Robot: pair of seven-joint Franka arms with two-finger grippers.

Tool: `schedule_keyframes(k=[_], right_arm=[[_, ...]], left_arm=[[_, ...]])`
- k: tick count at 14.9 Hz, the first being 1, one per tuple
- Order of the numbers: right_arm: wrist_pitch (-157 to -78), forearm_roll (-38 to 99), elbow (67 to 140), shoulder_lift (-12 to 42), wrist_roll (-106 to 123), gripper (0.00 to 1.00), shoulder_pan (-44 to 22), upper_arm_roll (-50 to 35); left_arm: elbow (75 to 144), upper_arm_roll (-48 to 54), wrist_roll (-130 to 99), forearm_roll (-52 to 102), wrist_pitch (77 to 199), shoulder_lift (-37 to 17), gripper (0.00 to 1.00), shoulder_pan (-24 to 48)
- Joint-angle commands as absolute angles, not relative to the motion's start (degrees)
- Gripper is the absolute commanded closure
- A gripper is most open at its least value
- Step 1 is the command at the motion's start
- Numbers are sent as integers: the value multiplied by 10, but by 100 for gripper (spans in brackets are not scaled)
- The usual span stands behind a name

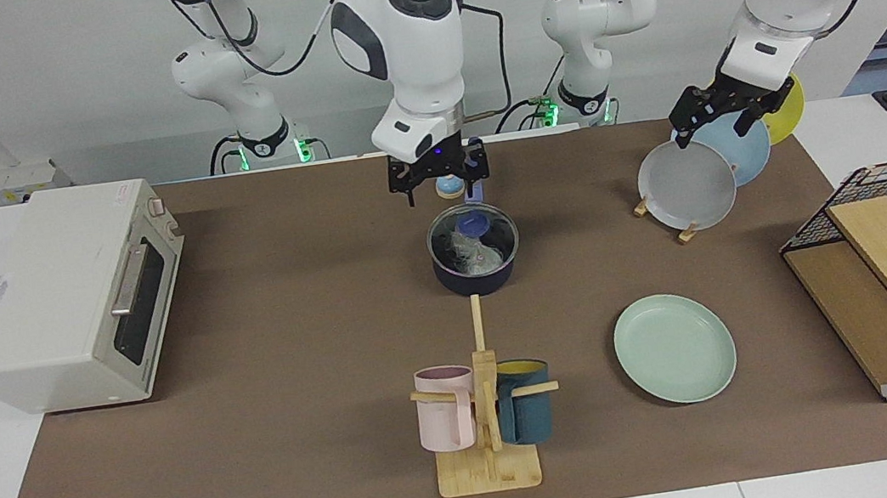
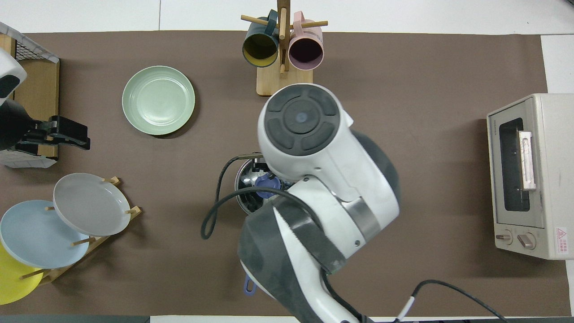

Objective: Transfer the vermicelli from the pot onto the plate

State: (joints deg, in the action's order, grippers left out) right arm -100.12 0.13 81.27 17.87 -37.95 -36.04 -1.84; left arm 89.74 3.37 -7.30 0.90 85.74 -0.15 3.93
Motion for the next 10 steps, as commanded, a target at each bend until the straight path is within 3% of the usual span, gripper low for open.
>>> schedule_keyframes(k=[1,5,10], right_arm=[[-1028,-7,802,197,-387,0,-364,-17],[-1058,-50,805,238,-412,0,-397,-17],[-1112,-58,880,229,-432,0,-419,-16]], left_arm=[[906,38,-69,-3,859,9,0,33],[906,38,-69,-3,859,9,0,33],[906,38,-69,-3,859,9,0,33]])
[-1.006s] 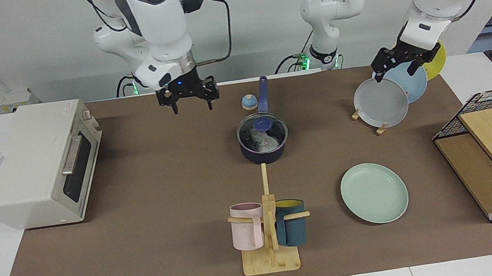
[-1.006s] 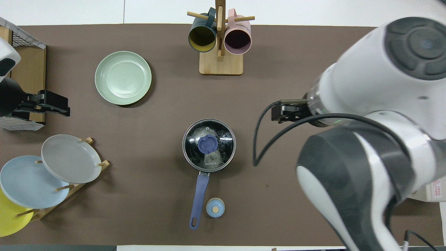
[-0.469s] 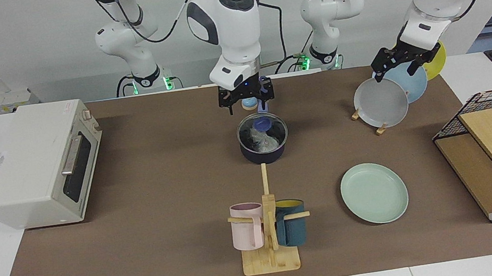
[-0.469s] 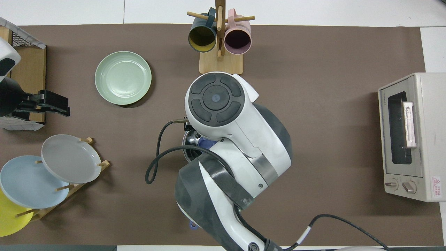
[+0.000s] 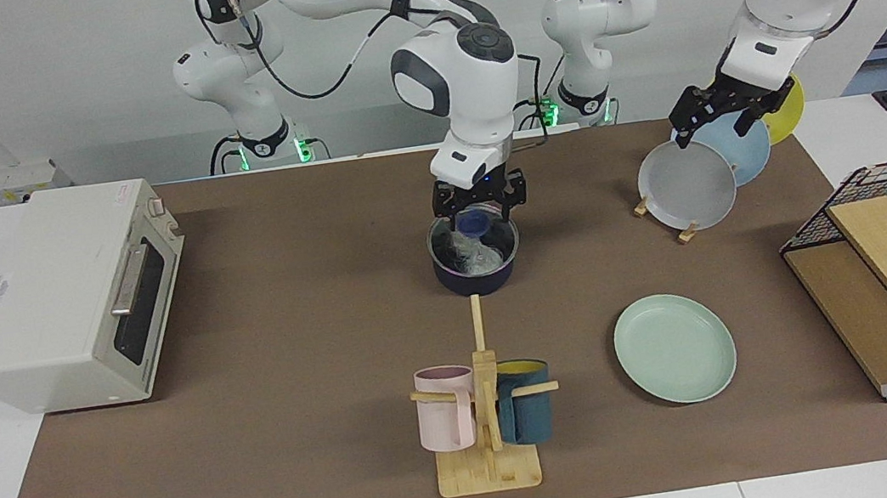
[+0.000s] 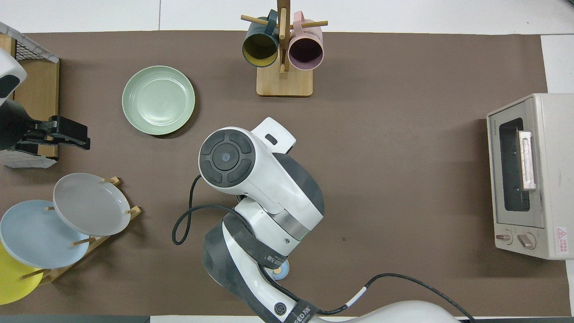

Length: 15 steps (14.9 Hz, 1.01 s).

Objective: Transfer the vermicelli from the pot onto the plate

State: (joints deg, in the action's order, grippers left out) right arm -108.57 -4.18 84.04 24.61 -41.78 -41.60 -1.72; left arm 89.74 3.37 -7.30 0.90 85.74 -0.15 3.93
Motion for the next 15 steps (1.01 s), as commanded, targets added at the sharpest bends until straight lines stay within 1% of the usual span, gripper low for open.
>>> schedule_keyframes(k=[1,6,10,12,15], right_arm=[[-1114,-58,884,227,-432,0,-418,-16],[-1129,-59,918,214,-424,0,-422,-16],[-1126,-59,919,213,-424,13,-423,-16],[-1127,-59,920,213,-424,16,-424,-16],[-1125,-63,922,212,-422,31,-425,-17]], left_arm=[[906,38,-69,-3,859,9,0,33],[906,38,-69,-3,859,9,0,33],[907,38,-69,-3,856,10,0,36],[907,38,-69,-3,854,10,0,37],[906,38,-69,-3,856,10,0,33]])
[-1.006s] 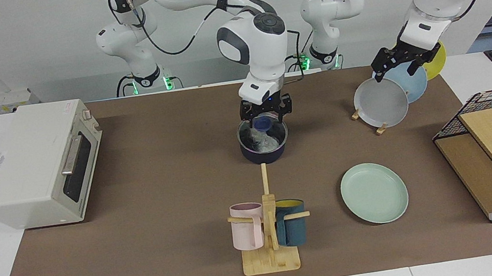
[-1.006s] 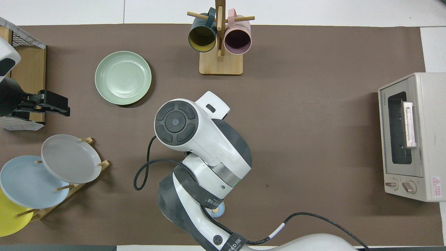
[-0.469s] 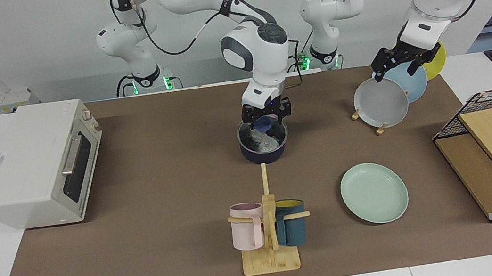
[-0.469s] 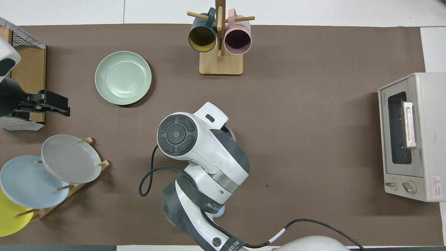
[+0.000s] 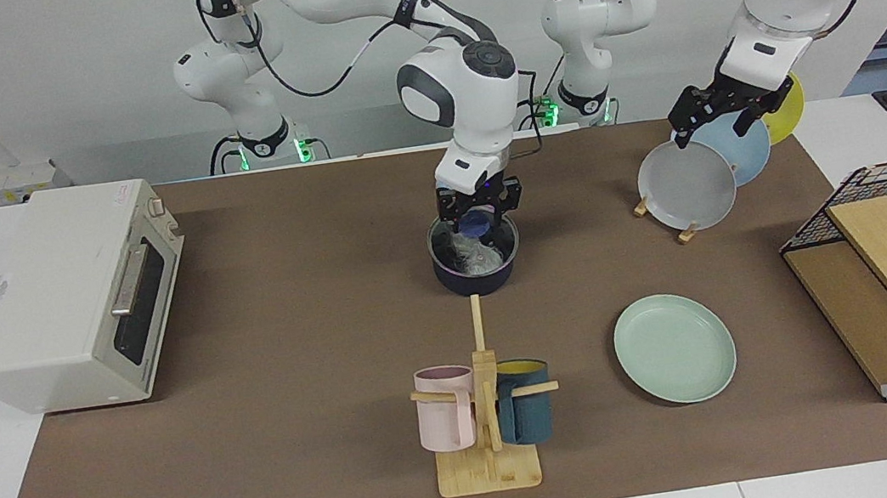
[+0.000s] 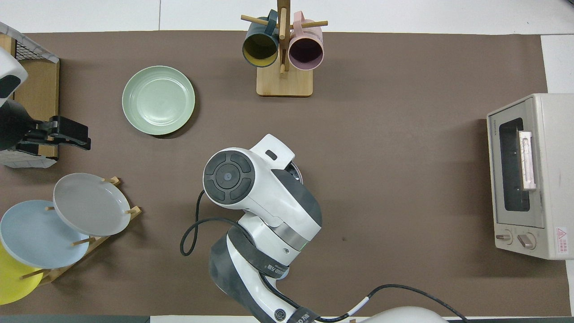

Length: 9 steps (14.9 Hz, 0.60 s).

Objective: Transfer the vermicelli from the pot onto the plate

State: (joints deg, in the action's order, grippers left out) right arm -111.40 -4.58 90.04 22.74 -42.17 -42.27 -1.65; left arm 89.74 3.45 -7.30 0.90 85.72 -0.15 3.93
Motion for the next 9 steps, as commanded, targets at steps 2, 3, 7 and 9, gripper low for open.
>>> schedule_keyframes(k=[2,3,7,9], right_arm=[[-1123,-68,922,212,-411,39,-425,-17],[-1123,-68,921,212,-406,41,-424,-17],[-1121,-69,916,212,-398,47,-423,-16],[-1099,-69,893,211,-396,47,-420,-16]], left_arm=[[907,38,-69,-3,855,10,0,33],[907,38,-69,-3,855,10,0,33],[906,38,-71,-3,855,10,0,34],[906,38,-71,-3,856,10,0,33]])
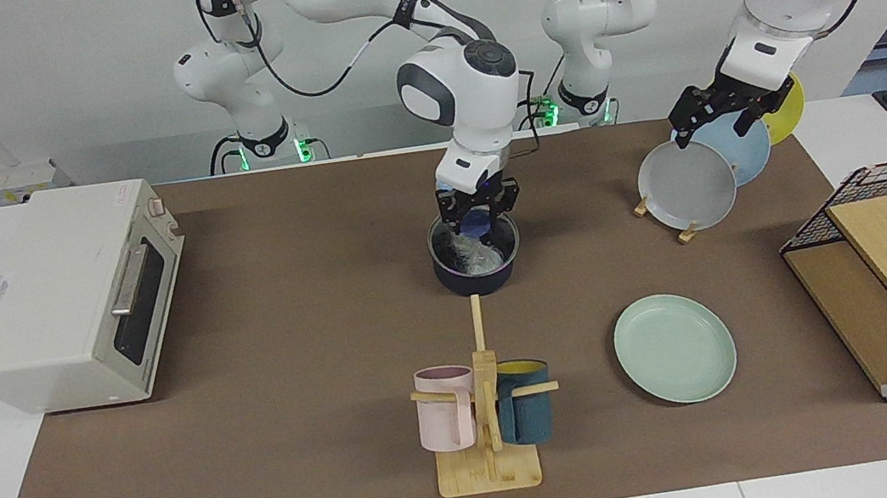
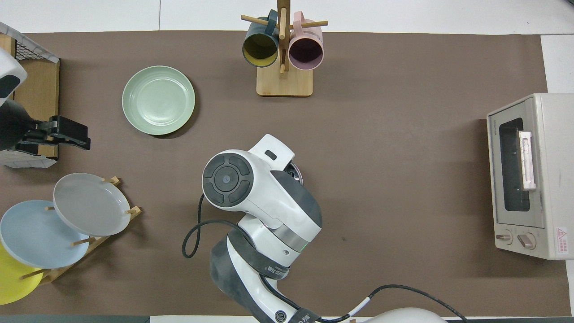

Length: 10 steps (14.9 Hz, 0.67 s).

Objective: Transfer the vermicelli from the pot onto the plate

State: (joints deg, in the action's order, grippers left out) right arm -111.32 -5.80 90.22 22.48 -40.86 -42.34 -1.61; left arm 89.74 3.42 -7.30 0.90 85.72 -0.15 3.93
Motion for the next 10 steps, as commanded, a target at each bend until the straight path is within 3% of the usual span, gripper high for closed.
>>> schedule_keyframes(k=[1,6,10], right_arm=[[-1078,-69,877,207,-393,47,-414,-16],[-1012,-59,837,171,-307,47,-356,-13],[-994,-57,843,161,-161,47,-254,-13]], left_arm=[[906,38,-70,-3,857,10,0,33],[907,40,-70,-4,860,10,0,41],[946,43,-117,-1,896,26,0,90]])
